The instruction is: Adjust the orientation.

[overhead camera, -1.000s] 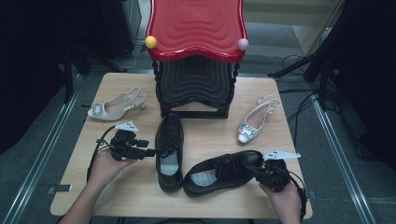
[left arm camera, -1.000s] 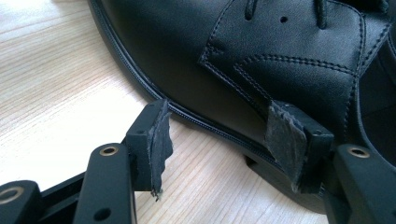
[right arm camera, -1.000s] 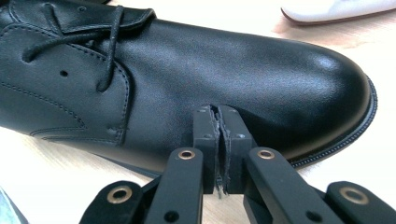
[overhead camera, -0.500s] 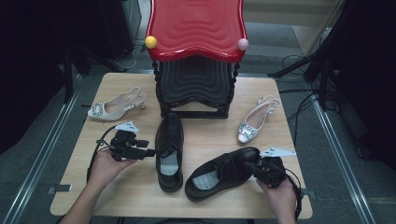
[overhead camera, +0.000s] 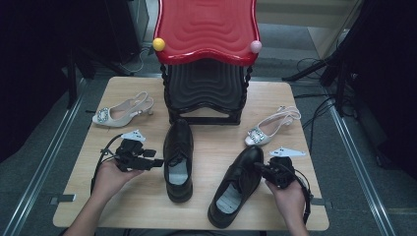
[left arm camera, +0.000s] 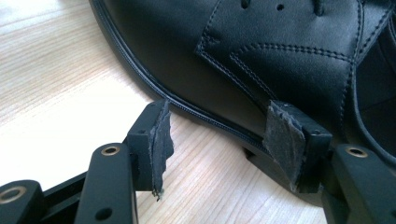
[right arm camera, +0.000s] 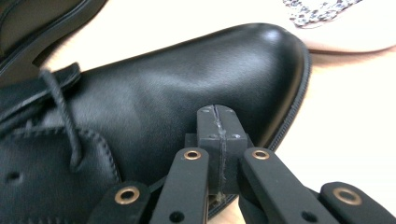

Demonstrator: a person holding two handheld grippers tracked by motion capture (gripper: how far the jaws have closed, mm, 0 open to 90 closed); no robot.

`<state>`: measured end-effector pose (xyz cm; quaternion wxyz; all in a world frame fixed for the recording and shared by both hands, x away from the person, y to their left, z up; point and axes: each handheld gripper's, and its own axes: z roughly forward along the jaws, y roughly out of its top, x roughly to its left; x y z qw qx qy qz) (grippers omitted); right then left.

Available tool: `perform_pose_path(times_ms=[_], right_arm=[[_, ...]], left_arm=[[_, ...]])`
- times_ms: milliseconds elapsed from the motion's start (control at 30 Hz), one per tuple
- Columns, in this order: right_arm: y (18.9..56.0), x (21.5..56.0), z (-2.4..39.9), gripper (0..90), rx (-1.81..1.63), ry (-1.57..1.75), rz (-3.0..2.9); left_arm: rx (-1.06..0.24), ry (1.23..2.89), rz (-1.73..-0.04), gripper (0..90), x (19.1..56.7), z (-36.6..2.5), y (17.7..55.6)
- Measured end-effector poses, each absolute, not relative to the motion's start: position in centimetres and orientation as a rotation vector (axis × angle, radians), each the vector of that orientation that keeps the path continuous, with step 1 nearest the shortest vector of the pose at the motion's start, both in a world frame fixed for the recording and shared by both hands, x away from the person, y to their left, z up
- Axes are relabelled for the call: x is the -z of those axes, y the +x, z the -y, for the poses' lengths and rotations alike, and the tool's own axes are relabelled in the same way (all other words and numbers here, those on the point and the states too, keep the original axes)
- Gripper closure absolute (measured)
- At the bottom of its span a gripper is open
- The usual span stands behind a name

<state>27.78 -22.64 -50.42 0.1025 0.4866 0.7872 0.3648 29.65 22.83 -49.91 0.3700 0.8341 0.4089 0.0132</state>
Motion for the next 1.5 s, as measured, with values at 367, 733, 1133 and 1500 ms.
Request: perform_pose_path(times_ms=[367, 733, 1133, 1500], right_arm=[[28.7, 50.0, 22.3, 90.0, -1.102, 1.44, -2.308], [24.3, 48.8, 22.7, 90.0, -1.167, 1.397, -2.366], [21.6, 49.3, 22.7, 90.0, -1.108, 1.381, -2.448], [23.0, 50.2, 21.8, 90.0, -1.085, 1.428, -2.397]], left_arm=[[-0.031, 2.145, -1.045, 40.9, 50.0, -22.8, 29.3], [-0.034, 2.141, -1.042, 40.9, 49.9, -22.7, 29.5], [-0.04, 2.142, -1.044, 41.0, 49.8, -22.7, 29.6], [-0.045, 2.142, -1.044, 41.2, 49.9, -22.7, 29.5]])
